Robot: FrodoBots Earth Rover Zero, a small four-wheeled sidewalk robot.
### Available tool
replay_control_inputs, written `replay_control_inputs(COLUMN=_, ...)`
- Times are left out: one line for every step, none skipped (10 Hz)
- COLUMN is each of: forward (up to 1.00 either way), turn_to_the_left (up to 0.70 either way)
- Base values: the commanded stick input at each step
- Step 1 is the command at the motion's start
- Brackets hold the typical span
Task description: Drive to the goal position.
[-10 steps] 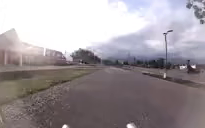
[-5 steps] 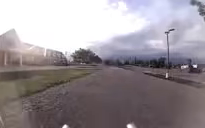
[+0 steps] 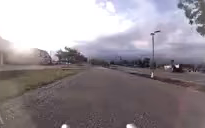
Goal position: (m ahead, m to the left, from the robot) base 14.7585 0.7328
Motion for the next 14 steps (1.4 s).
replay_control_inputs(forward=0.70, turn_to_the_left=0.00)
replay_control_inputs(forward=0.70, turn_to_the_left=0.00)
replay_control_inputs(forward=0.70, turn_to_the_left=0.00)
replay_control_inputs(forward=0.70, turn_to_the_left=0.00)
replay_control_inputs(forward=0.70, turn_to_the_left=0.00)
replay_control_inputs(forward=0.70, turn_to_the_left=0.00)
replay_control_inputs(forward=0.70, turn_to_the_left=0.00)
replay_control_inputs(forward=0.70, turn_to_the_left=0.00)
replay_control_inputs(forward=0.70, turn_to_the_left=0.00)
replay_control_inputs(forward=0.70, turn_to_the_left=0.00)
replay_control_inputs(forward=0.70, turn_to_the_left=0.00)
replay_control_inputs(forward=0.70, turn_to_the_left=0.00)
replay_control_inputs(forward=0.70, turn_to_the_left=0.00)
replay_control_inputs(forward=0.70, turn_to_the_left=0.00)
